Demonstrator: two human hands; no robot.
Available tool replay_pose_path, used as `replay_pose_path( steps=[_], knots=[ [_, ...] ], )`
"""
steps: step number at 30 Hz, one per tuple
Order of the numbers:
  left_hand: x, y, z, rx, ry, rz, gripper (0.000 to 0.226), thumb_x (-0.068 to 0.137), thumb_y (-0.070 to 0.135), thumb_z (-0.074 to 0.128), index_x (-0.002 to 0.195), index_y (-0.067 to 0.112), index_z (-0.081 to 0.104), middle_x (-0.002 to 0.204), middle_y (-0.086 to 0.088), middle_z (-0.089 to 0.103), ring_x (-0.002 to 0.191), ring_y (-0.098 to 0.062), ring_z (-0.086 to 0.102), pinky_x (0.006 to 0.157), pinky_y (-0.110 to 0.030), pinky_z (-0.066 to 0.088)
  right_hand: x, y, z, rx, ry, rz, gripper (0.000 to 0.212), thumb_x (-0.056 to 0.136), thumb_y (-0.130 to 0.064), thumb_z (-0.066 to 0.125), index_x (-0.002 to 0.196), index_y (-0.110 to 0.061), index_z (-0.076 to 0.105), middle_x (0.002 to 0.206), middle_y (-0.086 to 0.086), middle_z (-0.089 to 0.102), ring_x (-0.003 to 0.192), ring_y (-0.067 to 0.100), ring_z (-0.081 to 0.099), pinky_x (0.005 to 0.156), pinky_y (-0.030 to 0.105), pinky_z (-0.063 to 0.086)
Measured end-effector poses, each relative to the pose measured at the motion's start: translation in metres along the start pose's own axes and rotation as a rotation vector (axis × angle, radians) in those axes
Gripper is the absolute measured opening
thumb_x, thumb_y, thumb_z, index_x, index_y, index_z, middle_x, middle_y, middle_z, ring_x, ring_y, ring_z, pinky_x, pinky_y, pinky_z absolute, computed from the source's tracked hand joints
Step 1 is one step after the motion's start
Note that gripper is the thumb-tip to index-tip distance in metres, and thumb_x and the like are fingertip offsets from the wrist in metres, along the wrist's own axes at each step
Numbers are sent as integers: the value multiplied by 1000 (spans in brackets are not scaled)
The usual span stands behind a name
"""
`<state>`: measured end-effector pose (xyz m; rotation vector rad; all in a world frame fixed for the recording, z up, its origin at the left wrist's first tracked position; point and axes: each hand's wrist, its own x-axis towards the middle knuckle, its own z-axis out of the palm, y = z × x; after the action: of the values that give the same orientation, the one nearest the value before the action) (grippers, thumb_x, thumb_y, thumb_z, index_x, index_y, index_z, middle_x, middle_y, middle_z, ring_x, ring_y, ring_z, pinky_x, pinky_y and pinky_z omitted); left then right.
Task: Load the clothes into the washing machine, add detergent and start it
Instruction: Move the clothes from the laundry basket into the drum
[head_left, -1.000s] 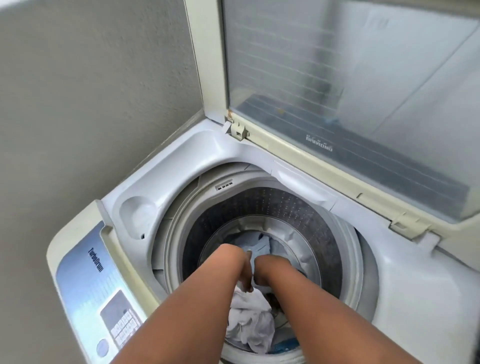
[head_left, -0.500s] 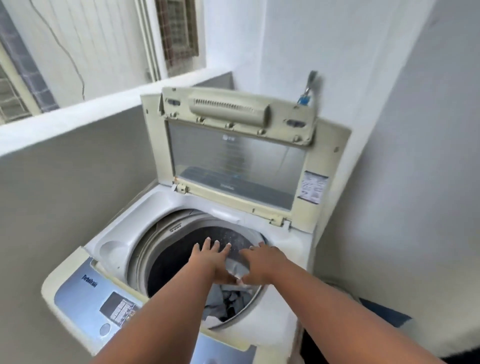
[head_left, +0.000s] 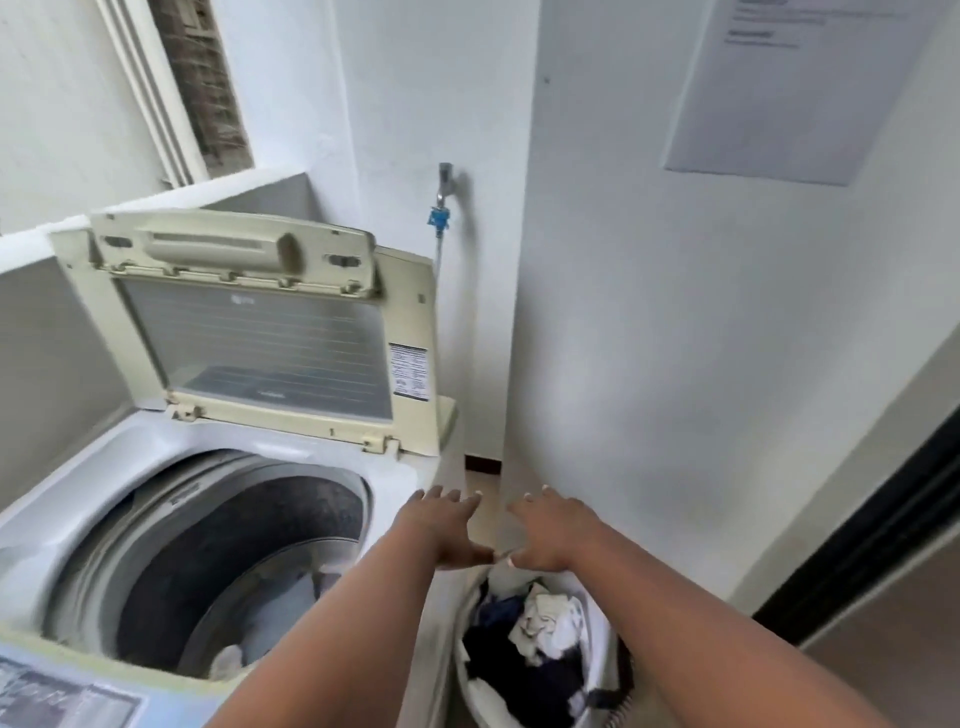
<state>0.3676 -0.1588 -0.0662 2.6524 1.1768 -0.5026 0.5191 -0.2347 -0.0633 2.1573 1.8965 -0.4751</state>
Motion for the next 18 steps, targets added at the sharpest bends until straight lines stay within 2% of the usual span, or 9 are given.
replay_pose_path(
  steps=[4,8,18],
  knots=[
    [30,60,40,10,-67,12,98,79,74,45,153,26,4,161,-5,7,148,-29,1,119,-45,1,-5,59,34,24,-53,7,73,81,-51,57,145,-26,31,146,5,41,138,28,29,105,46,36],
    [50,90,67,-21,-109,58,98,79,73,46,153,27,-1,161,-5,1,148,-28,-4,119,-44,-4,5,99,68,84,-129,24,72,84,-45,55,147,-24,30,148,6,41,138,29,30,105,43,35],
    [142,47,166,-63,-385,-81,109,75,71,53,152,23,-8,161,-8,-4,147,-30,-4,119,-44,0,85,129,169,139,-347,21,70,83,-46,53,145,-23,29,146,6,40,137,31,29,103,48,37]
  ],
)
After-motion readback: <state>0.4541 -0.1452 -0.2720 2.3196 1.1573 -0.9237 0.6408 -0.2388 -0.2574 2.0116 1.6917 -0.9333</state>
